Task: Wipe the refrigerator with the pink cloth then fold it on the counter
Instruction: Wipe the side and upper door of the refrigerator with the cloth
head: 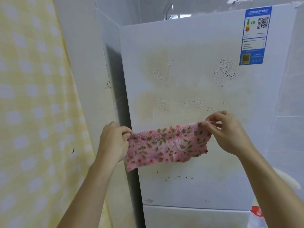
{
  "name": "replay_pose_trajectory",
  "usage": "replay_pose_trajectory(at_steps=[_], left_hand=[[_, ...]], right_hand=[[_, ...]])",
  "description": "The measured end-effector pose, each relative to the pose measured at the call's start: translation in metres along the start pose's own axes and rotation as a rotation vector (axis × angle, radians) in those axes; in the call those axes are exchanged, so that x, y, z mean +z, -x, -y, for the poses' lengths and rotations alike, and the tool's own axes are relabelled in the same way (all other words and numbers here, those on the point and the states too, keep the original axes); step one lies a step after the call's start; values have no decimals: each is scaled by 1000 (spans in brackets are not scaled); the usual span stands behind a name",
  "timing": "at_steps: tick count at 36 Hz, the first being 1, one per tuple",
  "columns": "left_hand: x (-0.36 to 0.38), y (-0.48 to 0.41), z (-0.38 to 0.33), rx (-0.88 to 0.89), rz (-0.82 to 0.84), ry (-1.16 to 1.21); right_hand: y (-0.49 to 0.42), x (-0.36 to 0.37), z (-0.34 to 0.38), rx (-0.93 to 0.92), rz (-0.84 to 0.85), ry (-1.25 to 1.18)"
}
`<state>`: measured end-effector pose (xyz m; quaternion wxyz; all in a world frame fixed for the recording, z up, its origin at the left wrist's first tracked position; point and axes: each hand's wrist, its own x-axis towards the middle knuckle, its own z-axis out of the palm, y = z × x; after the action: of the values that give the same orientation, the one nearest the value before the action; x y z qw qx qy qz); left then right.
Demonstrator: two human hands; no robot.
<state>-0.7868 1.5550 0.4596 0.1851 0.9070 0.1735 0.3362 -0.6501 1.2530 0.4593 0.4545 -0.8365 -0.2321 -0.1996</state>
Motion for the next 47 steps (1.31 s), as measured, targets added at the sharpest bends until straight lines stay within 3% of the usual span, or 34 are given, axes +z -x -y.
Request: replay_pose_trajectory(at_steps=[3, 8, 14, 16, 20, 23, 25, 28, 33, 38, 42, 47], left_hand=[[0, 0, -1, 8, 105, 76], [3, 2, -12, -312, 246, 622], [19, 13, -40, -425, 373, 850], [24, 16, -53, -400, 436, 921], [16, 24, -74, -320, 563, 1061], [15, 22, -68, -219, 592, 1074], [20, 18, -58, -264, 483, 1050], [18, 14, -50, -307, 443, 1058], [10, 7, -40, -196, 505, 1099], [4, 4, -34, -45, 439, 975], [0, 2, -35, 71, 387, 876], [2, -3, -33, 156, 173, 663]], right_hand=[[2, 1, 3, 35, 67, 2], [5, 9, 12, 93, 24, -34], [21, 29, 52, 130, -18, -269], [29, 41, 70, 54, 84, -295], [40, 52, 91, 44, 493, -511], [33, 42, 89, 125, 504, -734], [26, 38, 78, 120, 429, -799], [16, 31, 54, 15, 272, -631], [14, 27, 30, -255, 357, -235], [20, 36, 24, -290, 344, -288], [21, 46, 25, -229, 450, -280], [14, 49, 32, -143, 280, -344]])
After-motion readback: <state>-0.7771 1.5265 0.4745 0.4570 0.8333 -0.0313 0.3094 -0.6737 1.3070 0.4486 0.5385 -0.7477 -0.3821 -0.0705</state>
